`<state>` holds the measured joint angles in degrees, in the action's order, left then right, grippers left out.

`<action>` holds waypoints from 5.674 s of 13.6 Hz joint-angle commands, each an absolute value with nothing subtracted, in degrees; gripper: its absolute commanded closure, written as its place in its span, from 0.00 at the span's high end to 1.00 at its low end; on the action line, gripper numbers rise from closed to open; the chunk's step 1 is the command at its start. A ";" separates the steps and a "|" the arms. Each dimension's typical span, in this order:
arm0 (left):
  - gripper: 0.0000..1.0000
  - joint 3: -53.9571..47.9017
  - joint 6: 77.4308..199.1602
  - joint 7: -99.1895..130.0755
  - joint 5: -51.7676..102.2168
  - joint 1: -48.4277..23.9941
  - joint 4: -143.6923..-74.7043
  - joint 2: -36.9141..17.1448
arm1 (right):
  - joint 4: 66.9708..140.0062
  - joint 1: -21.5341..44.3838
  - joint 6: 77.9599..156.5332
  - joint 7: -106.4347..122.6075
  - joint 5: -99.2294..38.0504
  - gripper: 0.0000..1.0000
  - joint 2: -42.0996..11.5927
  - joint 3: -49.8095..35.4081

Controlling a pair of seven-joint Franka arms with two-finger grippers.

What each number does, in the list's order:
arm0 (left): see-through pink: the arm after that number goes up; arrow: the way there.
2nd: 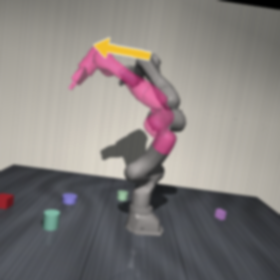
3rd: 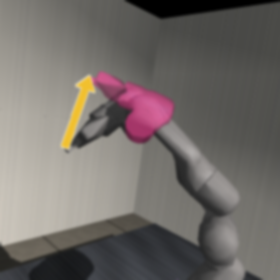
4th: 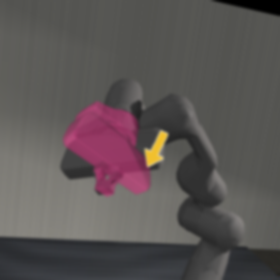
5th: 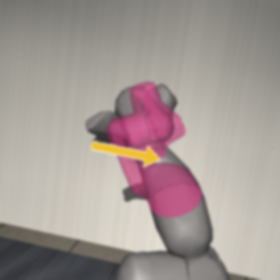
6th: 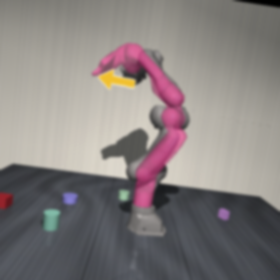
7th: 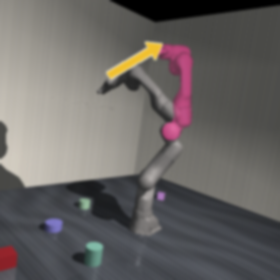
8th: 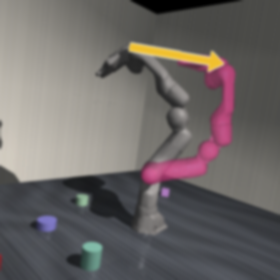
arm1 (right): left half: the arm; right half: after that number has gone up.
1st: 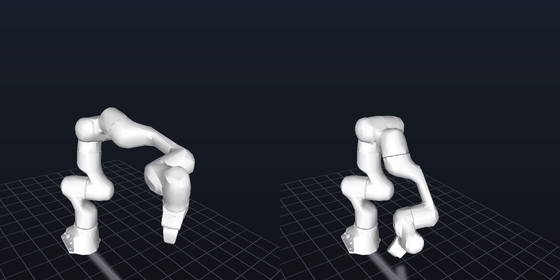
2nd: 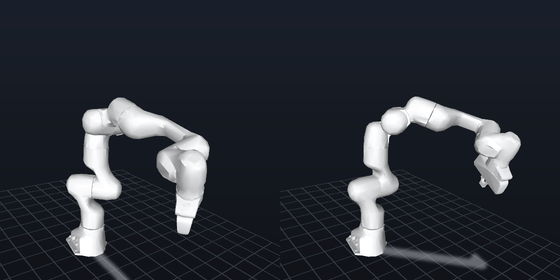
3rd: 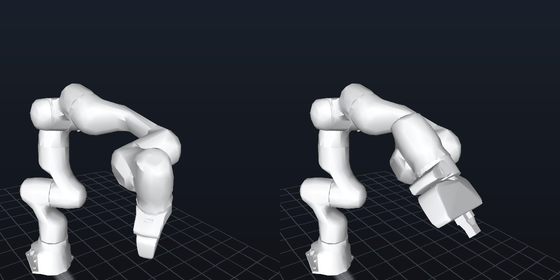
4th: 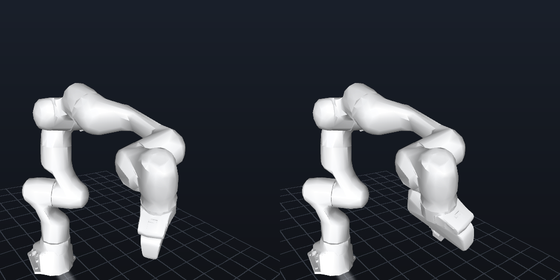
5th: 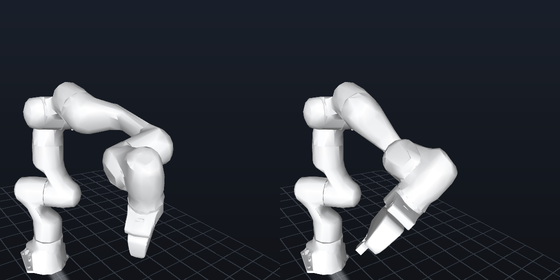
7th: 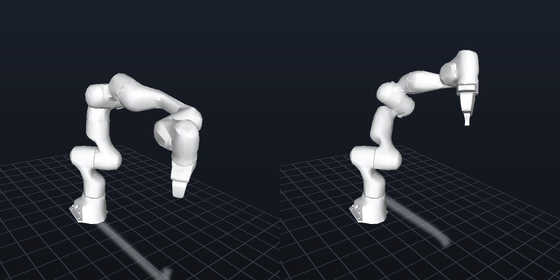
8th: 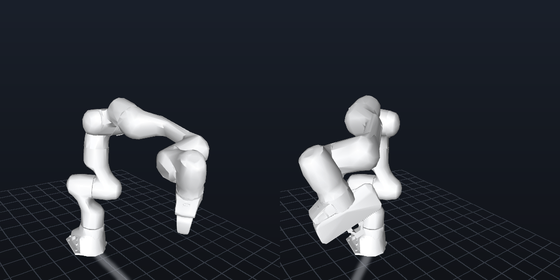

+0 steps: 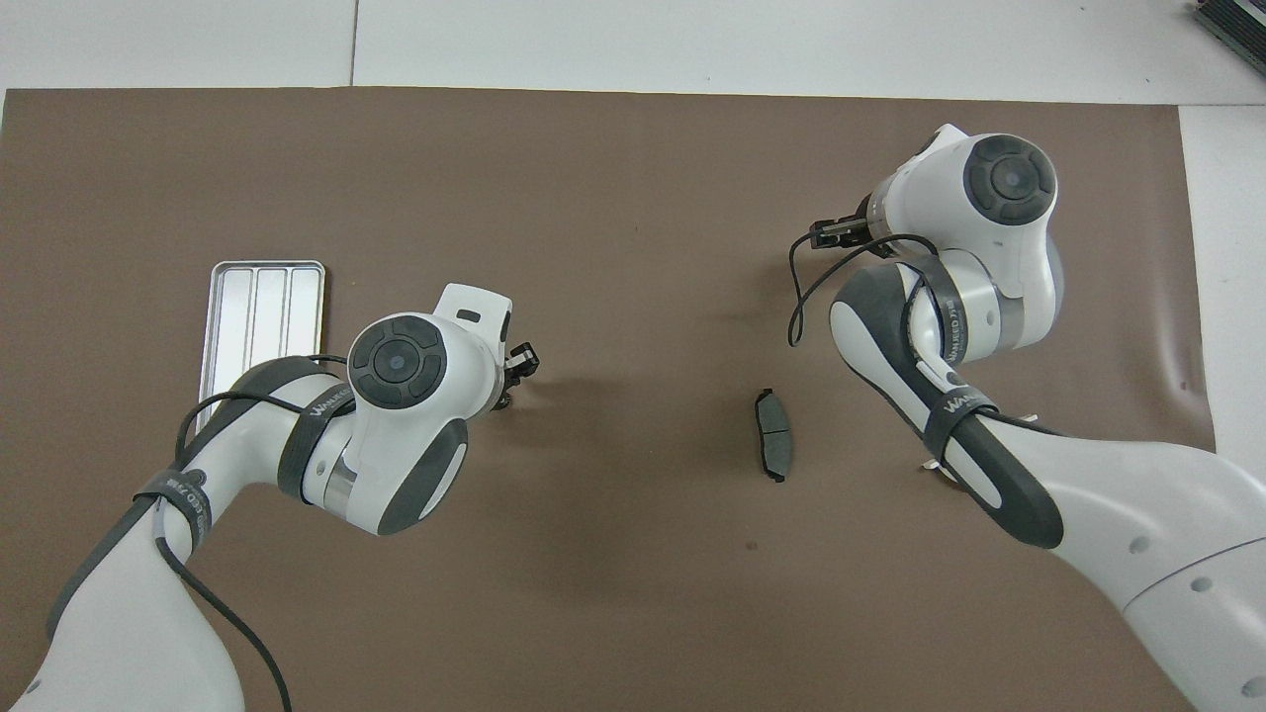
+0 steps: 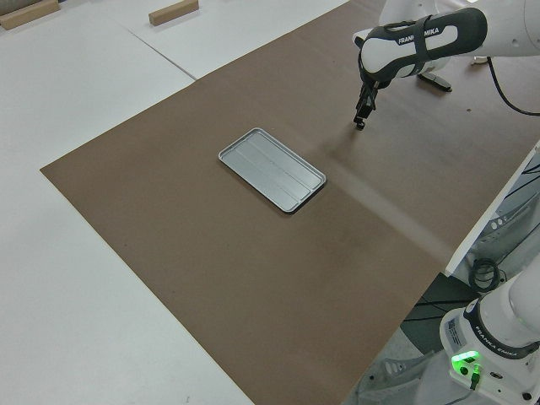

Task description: Pick bearing gear from pile to tray

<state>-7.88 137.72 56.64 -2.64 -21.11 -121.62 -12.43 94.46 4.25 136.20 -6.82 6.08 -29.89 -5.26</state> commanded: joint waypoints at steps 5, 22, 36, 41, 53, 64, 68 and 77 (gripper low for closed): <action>0.41 -7.03 143.08 58.98 -3.96 -22.58 -125.86 -11.86 | 94.83 -2.54 144.22 -3.34 7.21 0.68 -33.04 -6.24; 0.00 -6.33 123.22 15.08 1.04 -0.11 -114.08 -4.75 | 96.77 -3.16 146.16 -1.49 6.94 0.44 -34.10 -6.24; 0.01 -6.42 138.95 3.96 2.72 6.42 -133.07 -2.02 | 94.31 2.70 146.16 -1.32 7.12 0.07 -33.66 -9.58; 0.01 -6.33 147.73 -0.33 2.64 7.03 -125.98 -9.55 | 92.03 14.30 149.13 -2.37 6.50 0.08 -33.75 -9.67; 1.00 -6.33 131.00 -3.87 2.20 6.77 -113.40 -9.77 | 93.16 37.08 155.39 -18.44 6.86 0.14 -34.63 -9.58; 1.00 -7.03 121.79 24.07 2.02 -7.73 -109.59 -6.86 | 93.08 34.55 151.70 -18.64 7.38 0.46 -34.28 -9.23; 1.00 -6.94 129.63 31.17 1.93 -12.81 -113.47 -8.87 | 93.16 27.53 147.75 -13.29 7.12 0.46 -32.79 -9.40; 0.73 -6.94 140.10 45.43 -3.52 -19.60 -122.34 -12.48 | 93.16 7.66 139.23 -5.98 7.38 0.50 -32.70 -9.05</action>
<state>-7.89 138.39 42.37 -2.18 -17.94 -120.71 -12.93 92.86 10.61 141.99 -6.67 6.08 -33.29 -8.29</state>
